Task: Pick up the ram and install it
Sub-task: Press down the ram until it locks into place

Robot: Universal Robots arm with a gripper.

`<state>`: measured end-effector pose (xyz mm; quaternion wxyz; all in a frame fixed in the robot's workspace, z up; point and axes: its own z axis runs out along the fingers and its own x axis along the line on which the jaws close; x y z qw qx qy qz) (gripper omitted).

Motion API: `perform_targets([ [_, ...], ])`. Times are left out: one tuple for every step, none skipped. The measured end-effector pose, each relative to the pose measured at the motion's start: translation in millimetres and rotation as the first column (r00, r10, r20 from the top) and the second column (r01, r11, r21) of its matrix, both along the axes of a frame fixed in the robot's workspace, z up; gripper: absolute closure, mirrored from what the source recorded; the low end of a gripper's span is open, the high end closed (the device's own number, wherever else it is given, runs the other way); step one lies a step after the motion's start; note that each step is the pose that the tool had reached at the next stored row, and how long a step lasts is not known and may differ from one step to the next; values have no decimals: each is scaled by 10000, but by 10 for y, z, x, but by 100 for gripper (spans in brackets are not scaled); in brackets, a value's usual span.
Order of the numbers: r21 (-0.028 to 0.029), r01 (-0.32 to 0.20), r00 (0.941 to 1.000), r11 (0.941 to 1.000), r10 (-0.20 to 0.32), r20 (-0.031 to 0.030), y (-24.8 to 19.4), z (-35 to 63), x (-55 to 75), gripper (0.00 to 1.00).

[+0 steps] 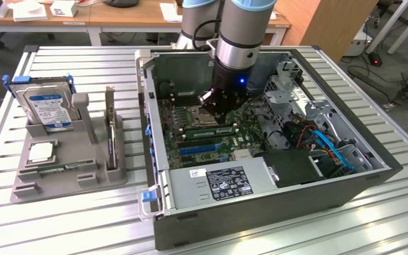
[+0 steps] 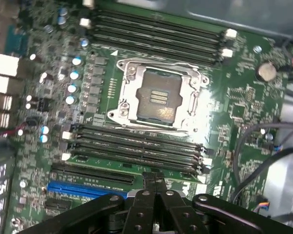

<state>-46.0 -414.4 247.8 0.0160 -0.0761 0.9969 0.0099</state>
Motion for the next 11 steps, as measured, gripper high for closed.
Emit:
perform_targets([
  [0,170,9999,9999,-170,0,0,0,0,91],
  [0,339,9994,9994,-339,0,0,0,0,91],
  [0,503,9987,9987,-503,0,0,0,0,91],
  [0,668,9978,9978,-668,0,0,0,0,91],
  [0,819,9966,9966,-819,1,0,0,0,91],
  [0,887,9961,9961,-887,0,0,0,0,91],
  [0,889,9960,9960,-889,0,0,0,0,91],
  [-1,890,9960,9960,-890,0,0,0,0,91],
  [0,890,9960,9960,-890,0,0,0,0,91],
  [-1,891,9960,9960,-891,1,0,0,0,91],
  [-1,891,9960,9960,-891,0,0,0,0,91],
])
